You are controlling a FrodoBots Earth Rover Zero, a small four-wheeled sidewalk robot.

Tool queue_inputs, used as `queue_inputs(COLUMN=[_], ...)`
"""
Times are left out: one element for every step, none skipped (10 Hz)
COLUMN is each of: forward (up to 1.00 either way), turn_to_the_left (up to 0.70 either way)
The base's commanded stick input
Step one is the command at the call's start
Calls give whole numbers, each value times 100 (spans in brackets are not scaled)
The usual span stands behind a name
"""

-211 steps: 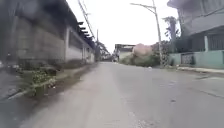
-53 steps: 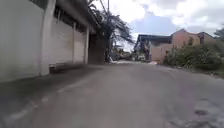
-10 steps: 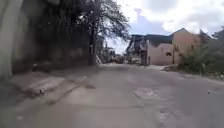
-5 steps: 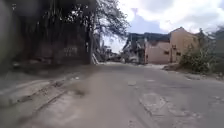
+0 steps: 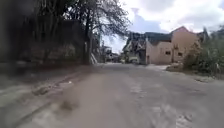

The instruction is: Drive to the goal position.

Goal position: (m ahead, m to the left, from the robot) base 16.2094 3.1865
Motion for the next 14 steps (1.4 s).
queue_inputs(forward=[100, 100, 100, 100, 100, 100, 100, 100, 100, 100, 100, 100, 100, 100], turn_to_the_left=[0, 0, 0, 0, 0, 0, 0, 0, 0, 0, 0, -5, -15, -36])
